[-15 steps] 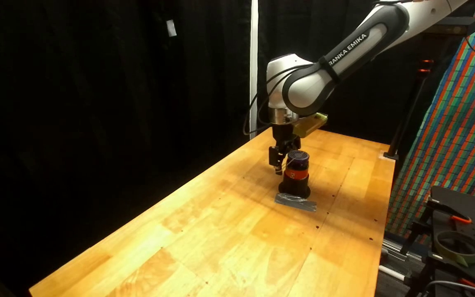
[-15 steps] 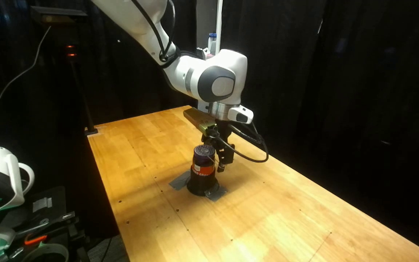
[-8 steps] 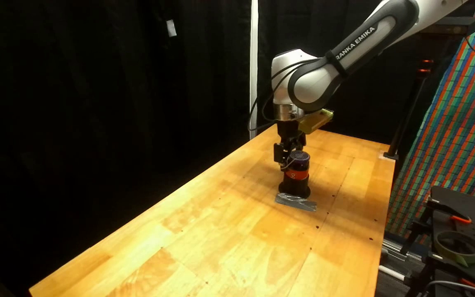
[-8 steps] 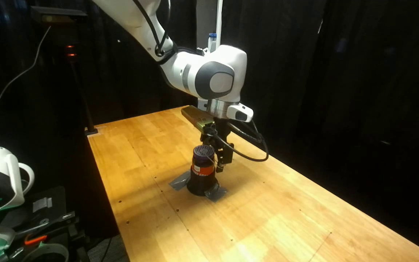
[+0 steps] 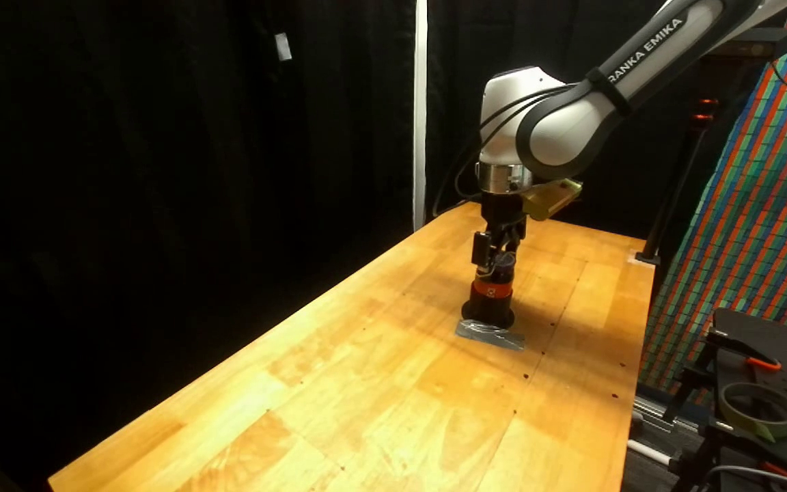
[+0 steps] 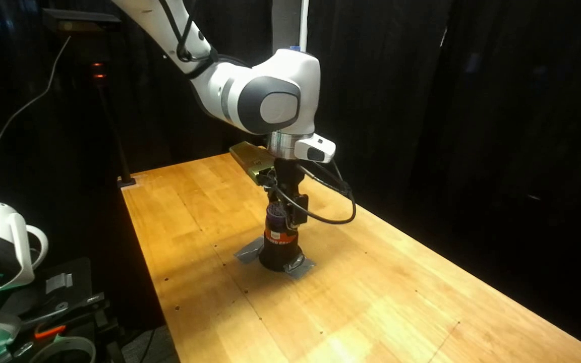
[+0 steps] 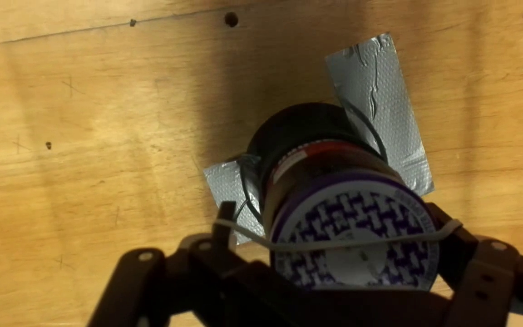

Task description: Put a rubber band around the brown cup

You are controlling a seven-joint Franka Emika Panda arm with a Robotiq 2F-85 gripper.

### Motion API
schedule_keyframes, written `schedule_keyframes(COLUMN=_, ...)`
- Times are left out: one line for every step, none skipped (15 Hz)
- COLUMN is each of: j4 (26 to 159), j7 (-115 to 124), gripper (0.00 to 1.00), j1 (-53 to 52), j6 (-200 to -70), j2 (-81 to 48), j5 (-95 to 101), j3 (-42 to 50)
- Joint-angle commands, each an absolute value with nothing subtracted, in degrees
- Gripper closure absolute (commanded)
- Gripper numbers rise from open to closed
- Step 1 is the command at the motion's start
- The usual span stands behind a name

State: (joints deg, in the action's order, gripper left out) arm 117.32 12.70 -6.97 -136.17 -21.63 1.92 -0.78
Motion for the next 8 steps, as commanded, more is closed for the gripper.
schedule_keyframes(j4=126.33, j7=12.02, gripper=0.00, j1=-6.26, j6=-140.46, j2=-14.80, j5=1.34, j3=-1.04)
schedule_keyframes(j4=128.01, j7=12.00, gripper=0.00, j1=-6.18, j6=-142.03, j2=-13.73, j5=1.25, j3=-1.05)
schedule_keyframes(j4=129.48, j7=11.73, gripper=0.00, j1=-6.03, j6=-143.31, j2=-12.77, j5=0.99, j3=-1.14)
schedule_keyframes(j4=131.24, j7=11.71, gripper=0.00, j1=-5.84, j6=-145.40, j2=-11.57, j5=0.69, j3=-1.10)
schedule_keyframes(j4=132.88, j7=11.70, gripper=0.00, j1=-5.72, j6=-147.20, j2=-10.46, j5=0.57, j3=-1.03)
schedule_keyframes(j4=134.83, j7=11.60, gripper=0.00, j1=-5.53, j6=-149.56, j2=-9.29, j5=0.19, j3=-1.08)
schedule_keyframes(j4=136.35, j7=11.71, gripper=0.00, j1=-5.44, j6=-151.83, j2=-8.37, j5=-0.01, j3=-1.06)
schedule_keyframes(j4=138.10, j7=10.56, gripper=0.00, j1=-4.93, j6=-154.41, j2=-7.36, j5=-1.19, j3=-1.47)
